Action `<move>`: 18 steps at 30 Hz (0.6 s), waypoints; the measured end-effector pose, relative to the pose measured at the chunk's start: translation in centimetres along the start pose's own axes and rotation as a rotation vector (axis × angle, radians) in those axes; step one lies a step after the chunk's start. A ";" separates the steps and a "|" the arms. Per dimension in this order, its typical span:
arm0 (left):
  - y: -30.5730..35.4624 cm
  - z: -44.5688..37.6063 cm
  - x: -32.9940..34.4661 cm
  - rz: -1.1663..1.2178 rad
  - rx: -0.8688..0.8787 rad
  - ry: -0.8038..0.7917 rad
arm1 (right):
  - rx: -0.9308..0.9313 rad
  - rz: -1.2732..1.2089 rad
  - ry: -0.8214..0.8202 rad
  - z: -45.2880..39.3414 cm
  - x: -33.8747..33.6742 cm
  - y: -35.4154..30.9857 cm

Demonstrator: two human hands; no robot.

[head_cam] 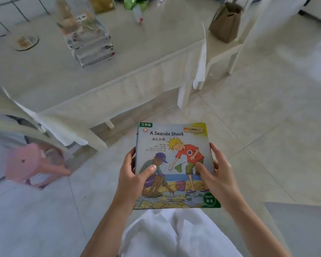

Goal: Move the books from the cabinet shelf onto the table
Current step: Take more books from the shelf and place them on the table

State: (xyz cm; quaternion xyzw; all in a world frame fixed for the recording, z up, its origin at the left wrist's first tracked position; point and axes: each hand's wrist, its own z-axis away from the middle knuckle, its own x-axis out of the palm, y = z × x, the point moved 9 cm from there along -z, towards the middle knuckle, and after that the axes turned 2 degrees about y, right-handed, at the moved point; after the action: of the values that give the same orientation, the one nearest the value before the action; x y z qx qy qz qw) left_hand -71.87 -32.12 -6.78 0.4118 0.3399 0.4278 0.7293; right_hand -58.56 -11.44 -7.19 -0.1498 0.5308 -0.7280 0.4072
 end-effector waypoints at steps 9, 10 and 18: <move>2.8 -8.1 -2.2 0.151 0.005 0.139 | -0.113 0.221 -0.088 -10.6 5.8 -6.2; 3.5 -9.3 -2.1 0.159 0.016 0.154 | -0.140 0.250 -0.108 -12.2 6.3 -7.2; 9.1 -18.2 -0.5 0.228 0.042 0.282 | -0.235 0.394 -0.283 -24.5 9.3 -14.9</move>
State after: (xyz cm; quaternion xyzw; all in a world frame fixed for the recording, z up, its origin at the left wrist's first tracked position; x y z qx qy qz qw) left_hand -90.69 -24.25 -6.40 0.3986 0.3988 0.5539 0.6126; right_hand -86.74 -0.99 -5.48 -0.1900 0.5684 -0.5398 0.5911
